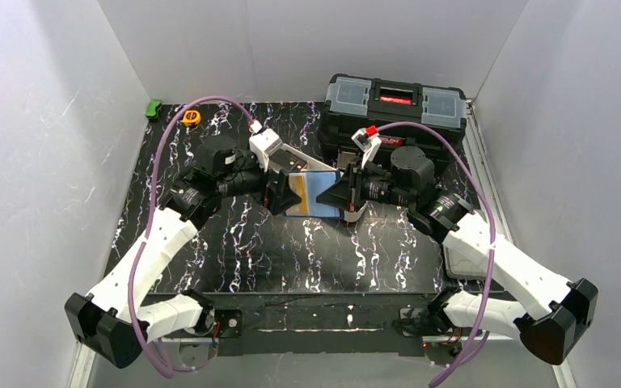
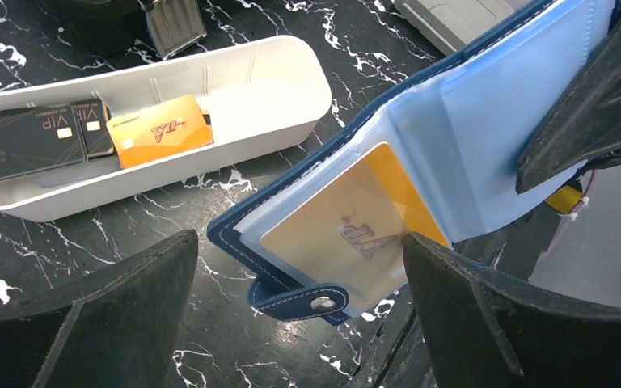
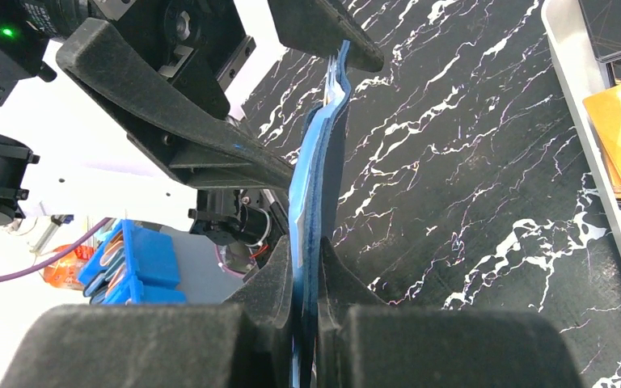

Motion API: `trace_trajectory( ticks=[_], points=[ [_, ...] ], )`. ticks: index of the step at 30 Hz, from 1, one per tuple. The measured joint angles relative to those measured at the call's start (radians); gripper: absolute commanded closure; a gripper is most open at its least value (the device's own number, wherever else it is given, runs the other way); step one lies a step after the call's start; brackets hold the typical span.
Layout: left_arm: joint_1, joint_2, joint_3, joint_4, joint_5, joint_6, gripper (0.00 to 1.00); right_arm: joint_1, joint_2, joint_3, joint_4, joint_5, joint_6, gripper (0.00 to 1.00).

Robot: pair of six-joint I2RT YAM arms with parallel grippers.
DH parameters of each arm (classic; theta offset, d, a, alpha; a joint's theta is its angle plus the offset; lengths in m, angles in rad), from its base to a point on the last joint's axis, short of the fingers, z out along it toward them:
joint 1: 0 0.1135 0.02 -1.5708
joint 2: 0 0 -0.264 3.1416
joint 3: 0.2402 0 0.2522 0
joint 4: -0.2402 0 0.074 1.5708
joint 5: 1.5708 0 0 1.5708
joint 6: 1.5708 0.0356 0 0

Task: Put the credit cards into the card holder
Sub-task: Insert the credit card into the card holder.

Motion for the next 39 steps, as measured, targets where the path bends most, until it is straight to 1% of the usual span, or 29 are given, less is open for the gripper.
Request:
trace_trajectory(
  ticks=[3, 11, 15, 20, 30, 39],
  points=[
    [0.002, 0.0, 0.0, -0.006, -0.003, -0.014, 0.02, 0.0, -0.001, 0.0, -0.001, 0.0, -0.003, 0.99],
    [0.002, 0.014, 0.009, 0.05, 0.086, -0.177, 0.02, 0.001, 0.012, 0.011, -0.001, 0.0, -0.004, 0.99],
    [0.006, 0.027, 0.009, 0.066, 0.094, -0.211, 0.02, 0.003, 0.024, 0.023, -0.001, -0.001, -0.005, 0.99],
    [0.006, 0.028, 0.008, 0.062, 0.079, -0.191, 0.02, 0.006, 0.024, 0.023, 0.006, -0.009, -0.003, 0.99],
    [0.0, 0.028, 0.008, 0.02, -0.016, -0.121, 0.02, 0.006, 0.02, 0.013, 0.023, -0.012, 0.0, 0.99],
    [-0.005, 0.017, 0.008, 0.005, -0.037, -0.095, 0.02, 0.007, 0.013, -0.006, 0.042, -0.012, 0.003, 0.99]
  ],
)
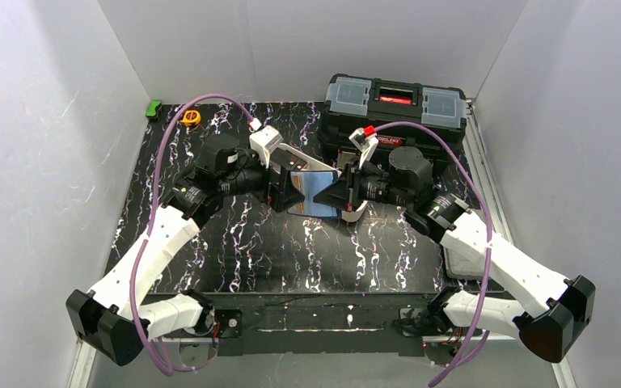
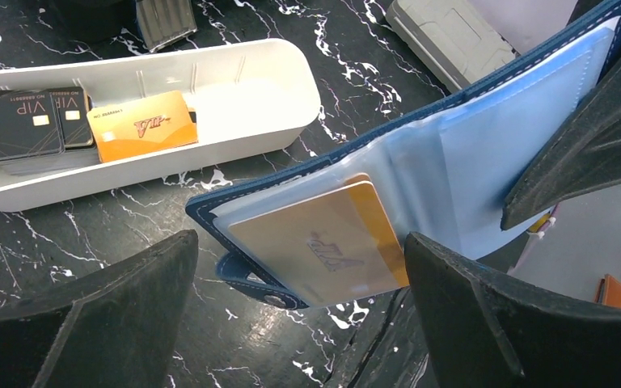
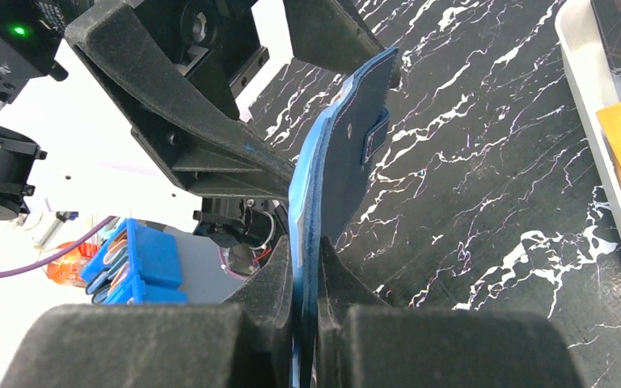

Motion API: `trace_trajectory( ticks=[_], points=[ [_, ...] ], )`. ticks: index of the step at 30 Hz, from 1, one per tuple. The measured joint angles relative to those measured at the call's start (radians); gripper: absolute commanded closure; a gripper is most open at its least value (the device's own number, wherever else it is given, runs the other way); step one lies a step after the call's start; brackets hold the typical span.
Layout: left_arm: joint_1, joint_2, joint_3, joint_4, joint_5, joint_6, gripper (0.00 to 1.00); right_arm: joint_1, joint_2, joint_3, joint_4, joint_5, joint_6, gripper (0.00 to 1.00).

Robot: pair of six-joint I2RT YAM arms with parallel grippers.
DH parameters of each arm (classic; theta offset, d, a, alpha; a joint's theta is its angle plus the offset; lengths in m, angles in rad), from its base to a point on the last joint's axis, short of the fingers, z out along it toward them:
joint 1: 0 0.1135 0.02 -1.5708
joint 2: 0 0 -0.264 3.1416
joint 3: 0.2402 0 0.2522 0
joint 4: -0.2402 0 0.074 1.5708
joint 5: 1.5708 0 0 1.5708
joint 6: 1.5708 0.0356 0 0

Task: Put the credit cards into the card holder
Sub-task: Insert the credit card into the card holder, then turn over the card slot in the card holder.

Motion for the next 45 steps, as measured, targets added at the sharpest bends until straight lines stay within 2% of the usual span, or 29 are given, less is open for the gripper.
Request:
trace_trajectory(
  ticks=[5, 12, 20, 23, 25, 28, 29, 34, 36, 38, 39, 41, 45],
  points=[
    [0.016, -0.001, -0.001, -0.002, 0.061, -0.032, 0.02, 0.0, -0.011, -0.01, 0.008, -0.005, 0.0, 0.99],
    [0.1, 0.026, -0.01, 0.046, 0.281, -0.146, 0.02, 0.0, -0.02, -0.014, 0.019, -0.032, -0.005, 0.99],
    [0.116, 0.044, -0.014, 0.112, 0.499, -0.202, 0.03, 0.0, -0.02, -0.015, 0.018, -0.087, -0.019, 0.99],
    [0.118, 0.055, -0.015, 0.12, 0.576, -0.204, 0.12, 0.0, -0.02, -0.016, 0.018, -0.105, -0.028, 0.99],
    [0.119, 0.061, -0.015, 0.12, 0.622, -0.198, 0.26, 0.0, -0.024, -0.021, 0.019, -0.114, -0.032, 0.99],
    [0.121, 0.066, -0.015, 0.105, 0.673, -0.179, 0.67, 0.0, -0.033, -0.03, 0.017, -0.127, -0.034, 0.99],
    [0.122, 0.067, -0.015, 0.095, 0.686, -0.164, 0.73, -0.001, -0.036, -0.031, 0.016, -0.133, -0.035, 0.99],
    [0.125, 0.066, -0.015, 0.057, 0.727, -0.107, 0.78, -0.003, -0.048, -0.03, 0.017, -0.165, -0.037, 0.99],
    [0.125, 0.066, -0.015, 0.045, 0.734, -0.095, 0.9, -0.004, -0.049, -0.03, 0.017, -0.179, -0.039, 0.99],
    [0.125, 0.066, -0.015, 0.037, 0.742, -0.09, 1.0, -0.006, -0.049, -0.03, 0.016, -0.192, -0.04, 0.93],
    [0.125, 0.066, -0.015, 0.036, 0.75, -0.089, 1.0, -0.007, -0.049, -0.03, 0.016, -0.197, -0.042, 0.89],
    [0.125, 0.066, -0.015, 0.035, 0.761, -0.085, 1.0, -0.009, -0.049, -0.03, 0.016, -0.206, -0.044, 0.73],
    [0.125, 0.067, -0.015, 0.037, 0.77, -0.095, 1.0, -0.019, -0.052, -0.03, 0.015, -0.225, -0.046, 0.62]
  ],
)
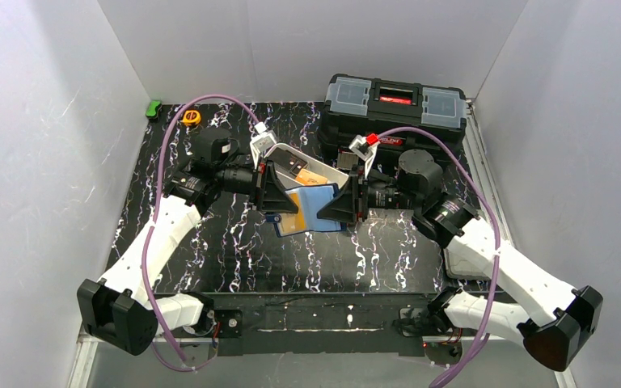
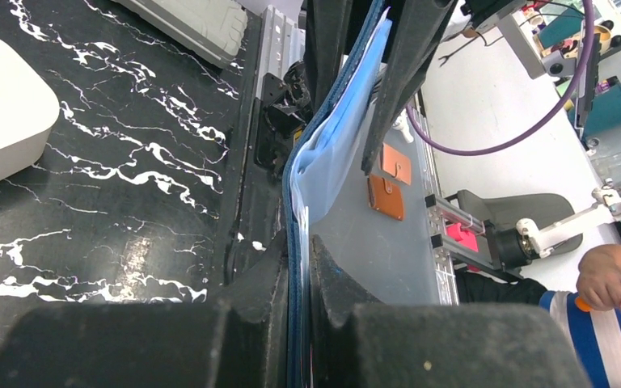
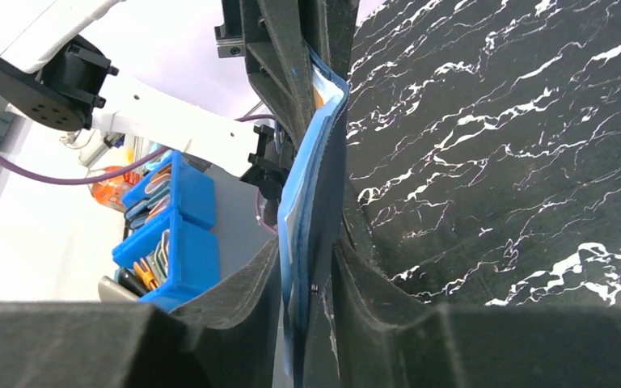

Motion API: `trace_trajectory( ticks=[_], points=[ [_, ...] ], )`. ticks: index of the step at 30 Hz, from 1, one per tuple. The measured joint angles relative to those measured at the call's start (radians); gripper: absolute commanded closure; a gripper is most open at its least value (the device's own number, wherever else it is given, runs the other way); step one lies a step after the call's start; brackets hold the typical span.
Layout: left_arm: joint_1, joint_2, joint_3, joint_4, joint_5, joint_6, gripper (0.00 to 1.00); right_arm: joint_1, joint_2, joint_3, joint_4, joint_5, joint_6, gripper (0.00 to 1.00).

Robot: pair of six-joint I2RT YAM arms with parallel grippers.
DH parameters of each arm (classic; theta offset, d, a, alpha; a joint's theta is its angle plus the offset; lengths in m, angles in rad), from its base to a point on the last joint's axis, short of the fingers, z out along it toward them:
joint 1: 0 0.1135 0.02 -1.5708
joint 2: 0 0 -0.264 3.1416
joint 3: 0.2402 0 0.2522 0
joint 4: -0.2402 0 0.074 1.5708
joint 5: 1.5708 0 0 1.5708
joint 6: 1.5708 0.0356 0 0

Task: Put the credit cards into the card holder
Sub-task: Turn over the card slot in the card holder.

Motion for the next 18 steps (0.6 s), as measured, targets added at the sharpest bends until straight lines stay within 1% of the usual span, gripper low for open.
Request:
trace_trajectory(
  ticks=[6, 10, 13, 18],
  points=[
    [0.002, 0.002, -0.007, 0.068, 0.01, -0.079, 1.0, -0.051, -0.059, -0.002, 0.0, -0.045, -0.004, 0.62],
    [0.006, 0.006, -0.007, 0.109, 0.017, -0.123, 1.0, -0.105, -0.117, -0.028, 0.013, -0.079, 0.0, 0.67],
    [0.006, 0.011, -0.007, 0.132, 0.019, -0.146, 1.0, -0.131, -0.13, -0.039, 0.018, -0.103, 0.012, 0.72],
    [0.006, 0.017, -0.007, 0.154, 0.022, -0.175, 1.0, -0.137, -0.115, -0.049, 0.043, -0.13, 0.032, 0.74]
  ],
)
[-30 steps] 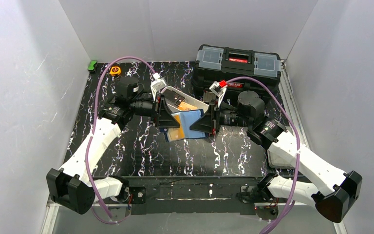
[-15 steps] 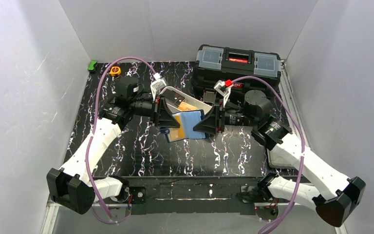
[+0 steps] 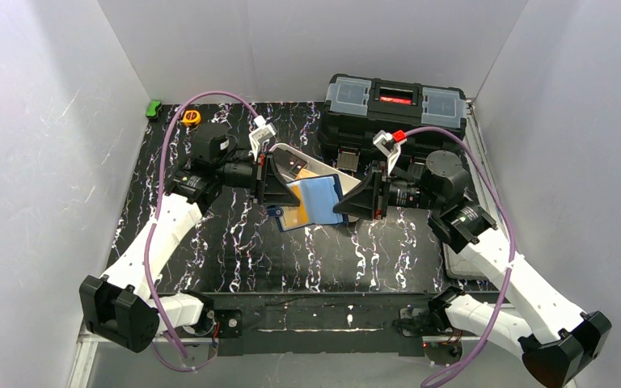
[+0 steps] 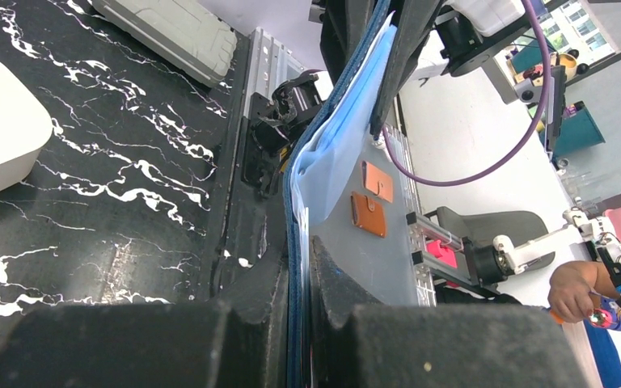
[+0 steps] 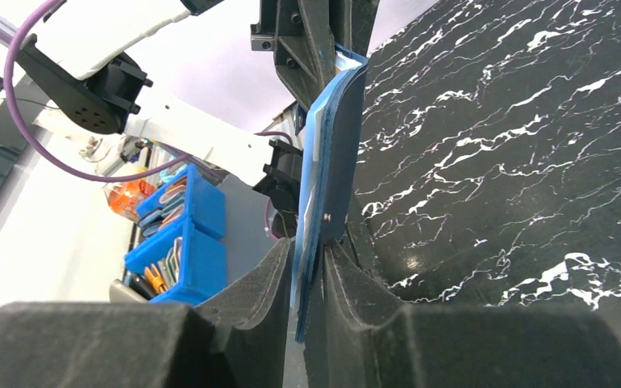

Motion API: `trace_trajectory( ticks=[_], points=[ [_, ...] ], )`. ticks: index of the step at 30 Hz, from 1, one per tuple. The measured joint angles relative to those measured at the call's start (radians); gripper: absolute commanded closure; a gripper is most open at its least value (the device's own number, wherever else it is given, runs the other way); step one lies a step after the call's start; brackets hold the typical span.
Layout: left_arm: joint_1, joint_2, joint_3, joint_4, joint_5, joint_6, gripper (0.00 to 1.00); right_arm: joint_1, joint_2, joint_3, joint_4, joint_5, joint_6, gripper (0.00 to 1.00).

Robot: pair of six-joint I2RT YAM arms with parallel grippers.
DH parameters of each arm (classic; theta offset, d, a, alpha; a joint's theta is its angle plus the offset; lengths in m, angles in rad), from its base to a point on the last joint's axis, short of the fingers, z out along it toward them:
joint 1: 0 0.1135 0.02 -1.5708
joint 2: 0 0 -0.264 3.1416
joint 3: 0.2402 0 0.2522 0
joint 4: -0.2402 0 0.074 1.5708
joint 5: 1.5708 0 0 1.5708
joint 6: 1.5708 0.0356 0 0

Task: Put the credit cards into the card holder
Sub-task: Turn over the card slot in the card holder.

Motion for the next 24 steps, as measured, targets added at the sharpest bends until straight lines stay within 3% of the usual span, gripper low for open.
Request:
trace_trajectory(
  ticks=[9, 14, 21, 24],
  points=[
    [0.0, 0.002, 0.0, 0.026, 0.01, -0.036, 1.0, 0.0, 0.032, 0.0, 0.037, -0.003, 0.027, 0.86],
    [0.003, 0.003, 0.0, 0.046, 0.011, -0.058, 1.0, 0.007, 0.033, 0.0, 0.039, 0.014, 0.023, 0.85],
    [0.003, 0.016, -0.002, 0.098, 0.014, -0.111, 1.0, 0.055, 0.072, 0.001, 0.055, 0.055, 0.012, 0.74],
    [-0.002, 0.016, -0.002, 0.12, 0.014, -0.127, 1.0, 0.066, 0.089, 0.0, 0.043, 0.083, 0.009, 0.79]
  ],
)
